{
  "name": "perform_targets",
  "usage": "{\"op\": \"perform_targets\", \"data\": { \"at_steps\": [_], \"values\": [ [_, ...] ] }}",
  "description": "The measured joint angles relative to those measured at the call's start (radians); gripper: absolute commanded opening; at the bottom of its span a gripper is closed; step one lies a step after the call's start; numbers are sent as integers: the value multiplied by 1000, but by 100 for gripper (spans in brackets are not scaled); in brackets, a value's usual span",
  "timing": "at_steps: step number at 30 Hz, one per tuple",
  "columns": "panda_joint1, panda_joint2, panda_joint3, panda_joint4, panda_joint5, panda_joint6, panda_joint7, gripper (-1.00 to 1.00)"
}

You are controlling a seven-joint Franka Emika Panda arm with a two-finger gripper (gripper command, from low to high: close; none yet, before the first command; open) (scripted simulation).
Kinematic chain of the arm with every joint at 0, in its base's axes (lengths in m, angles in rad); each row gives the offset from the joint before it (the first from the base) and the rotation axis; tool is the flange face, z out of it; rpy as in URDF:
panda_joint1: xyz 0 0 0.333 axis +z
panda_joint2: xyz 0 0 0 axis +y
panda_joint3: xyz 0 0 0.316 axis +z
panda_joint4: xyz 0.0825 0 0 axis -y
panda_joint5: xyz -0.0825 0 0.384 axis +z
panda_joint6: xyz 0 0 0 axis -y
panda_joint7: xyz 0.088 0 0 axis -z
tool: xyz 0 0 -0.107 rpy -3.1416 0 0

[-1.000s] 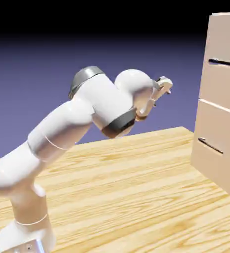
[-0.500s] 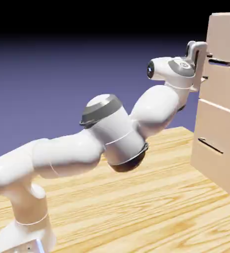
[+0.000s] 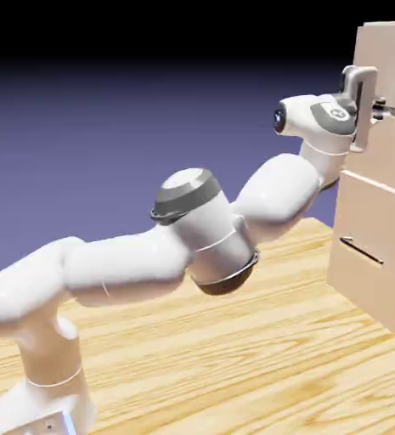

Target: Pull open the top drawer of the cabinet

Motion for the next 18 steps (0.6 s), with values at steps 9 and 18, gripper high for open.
{"op": "perform_targets", "data": {
  "at_steps": [9, 18],
  "values": [
    [-228, -31, 97, -326, 2, -108, 97, -100],
    [-474, -26, 246, -652, 46, -213, 157, -100]
  ]
}}
